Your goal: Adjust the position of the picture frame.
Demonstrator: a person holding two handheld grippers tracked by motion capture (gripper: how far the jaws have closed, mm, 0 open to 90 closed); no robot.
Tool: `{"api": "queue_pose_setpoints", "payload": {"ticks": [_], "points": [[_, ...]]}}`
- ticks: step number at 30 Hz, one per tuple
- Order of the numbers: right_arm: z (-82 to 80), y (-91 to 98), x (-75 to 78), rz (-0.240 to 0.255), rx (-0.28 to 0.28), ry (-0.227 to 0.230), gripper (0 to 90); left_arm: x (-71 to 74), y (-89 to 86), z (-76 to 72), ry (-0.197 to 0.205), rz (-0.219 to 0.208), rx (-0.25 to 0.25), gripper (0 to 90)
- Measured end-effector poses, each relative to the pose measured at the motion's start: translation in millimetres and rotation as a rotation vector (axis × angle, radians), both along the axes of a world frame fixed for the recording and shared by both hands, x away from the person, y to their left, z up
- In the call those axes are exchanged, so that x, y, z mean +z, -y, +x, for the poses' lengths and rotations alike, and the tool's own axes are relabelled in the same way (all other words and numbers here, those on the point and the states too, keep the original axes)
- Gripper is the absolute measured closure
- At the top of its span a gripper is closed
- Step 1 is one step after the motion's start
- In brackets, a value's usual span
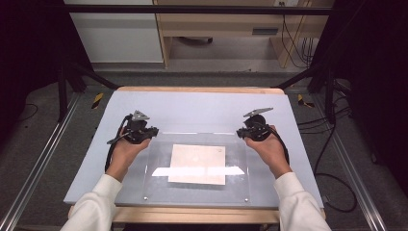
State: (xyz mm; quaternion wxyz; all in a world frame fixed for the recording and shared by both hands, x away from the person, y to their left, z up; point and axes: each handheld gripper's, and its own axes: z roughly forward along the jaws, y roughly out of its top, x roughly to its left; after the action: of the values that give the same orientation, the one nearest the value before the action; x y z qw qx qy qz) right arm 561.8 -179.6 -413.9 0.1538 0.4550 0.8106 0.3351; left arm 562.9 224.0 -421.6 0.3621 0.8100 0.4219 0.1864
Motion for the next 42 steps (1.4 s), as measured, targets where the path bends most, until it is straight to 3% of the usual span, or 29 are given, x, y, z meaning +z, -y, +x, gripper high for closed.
{"api": "queue_pose_setpoints", "payload": {"ticks": [7,19,42], "points": [[7.6,1.7,-9.7,-0.004,-0.011,-0.021,82.4,-6.7,5.1,10.5,-0.007,0.008,0.001,84.1],[13.0,1.1,-20.2,-0.005,-0.030,-0.027,82.4,-17.1,6.5,11.1,-0.010,0.008,0.015,84.0],[17.3,-4.8,-30.9,-0.043,-0.057,0.001,84.1,-26.2,8.3,13.8,-0.021,0.024,0.039,84.4]]}}
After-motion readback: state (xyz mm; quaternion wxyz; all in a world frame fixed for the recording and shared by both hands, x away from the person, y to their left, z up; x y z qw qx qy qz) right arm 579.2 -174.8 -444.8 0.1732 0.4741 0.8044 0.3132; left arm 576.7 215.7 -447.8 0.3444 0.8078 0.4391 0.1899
